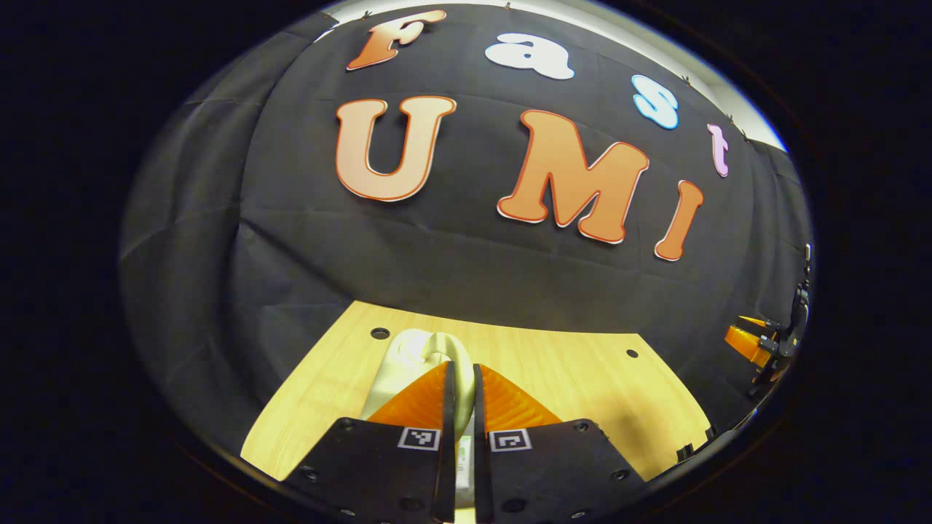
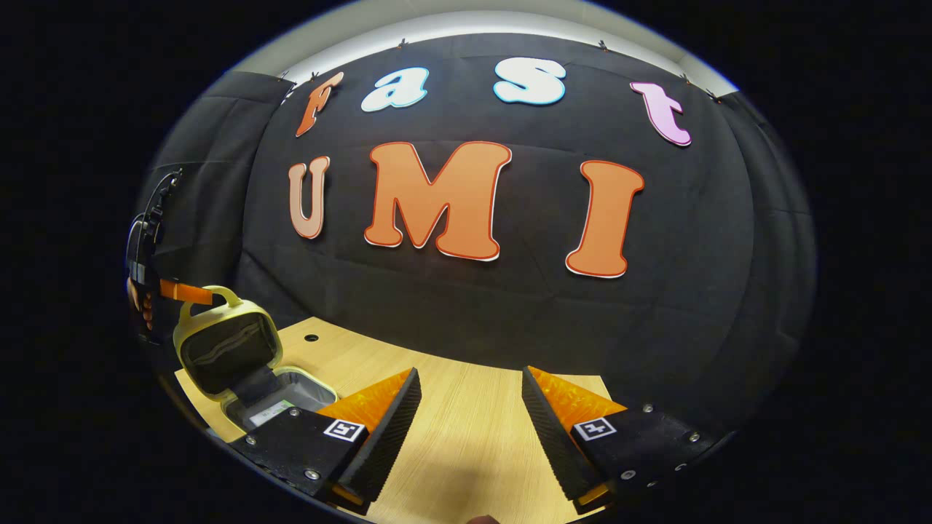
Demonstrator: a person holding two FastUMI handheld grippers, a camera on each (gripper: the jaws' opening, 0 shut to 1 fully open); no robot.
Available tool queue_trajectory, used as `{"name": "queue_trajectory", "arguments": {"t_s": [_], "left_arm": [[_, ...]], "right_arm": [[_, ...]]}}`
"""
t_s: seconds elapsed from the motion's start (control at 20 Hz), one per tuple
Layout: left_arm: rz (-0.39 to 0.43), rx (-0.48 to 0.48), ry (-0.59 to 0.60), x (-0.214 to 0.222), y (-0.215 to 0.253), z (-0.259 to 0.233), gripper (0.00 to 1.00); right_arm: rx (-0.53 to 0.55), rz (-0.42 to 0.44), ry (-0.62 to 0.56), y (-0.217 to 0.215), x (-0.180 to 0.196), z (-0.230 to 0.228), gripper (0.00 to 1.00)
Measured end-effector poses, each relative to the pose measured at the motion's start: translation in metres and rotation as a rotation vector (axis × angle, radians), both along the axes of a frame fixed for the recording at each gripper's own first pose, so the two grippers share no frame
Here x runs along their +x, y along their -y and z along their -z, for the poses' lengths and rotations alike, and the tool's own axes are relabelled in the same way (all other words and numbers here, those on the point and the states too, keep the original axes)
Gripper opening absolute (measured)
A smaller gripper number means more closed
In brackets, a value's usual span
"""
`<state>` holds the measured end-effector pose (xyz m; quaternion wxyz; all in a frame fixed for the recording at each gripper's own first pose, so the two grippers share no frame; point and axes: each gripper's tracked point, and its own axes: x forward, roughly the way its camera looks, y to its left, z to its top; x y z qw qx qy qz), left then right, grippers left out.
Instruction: First open the suitcase, pack the skin care products into it, and then close the suitcase.
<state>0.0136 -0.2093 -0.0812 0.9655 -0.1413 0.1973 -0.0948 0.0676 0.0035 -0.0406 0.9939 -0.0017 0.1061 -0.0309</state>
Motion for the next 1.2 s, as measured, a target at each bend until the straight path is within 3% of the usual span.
{"name": "queue_trajectory", "arguments": {"t_s": [0.4, 0.85, 1.0, 1.2], "left_arm": [[0.098, -0.153, -0.028, -0.007, 0.087, 0.013, 0.11], [0.191, -0.014, -0.126, -0.005, 0.17, 0.063, 0.1], [0.215, -0.011, -0.161, -0.006, 0.192, 0.08, 0.11], [0.237, -0.011, -0.22, -0.012, 0.211, 0.1, 0.2]], "right_arm": [[0.054, -0.012, -0.029, 0.013, -0.024, 0.02, 0.89], [0.041, -0.021, -0.059, 0.038, -0.039, 0.038, 0.89], [0.042, -0.03, -0.07, 0.041, -0.041, 0.044, 0.89], [0.037, -0.034, -0.067, 0.044, -0.041, 0.044, 0.89]]}}
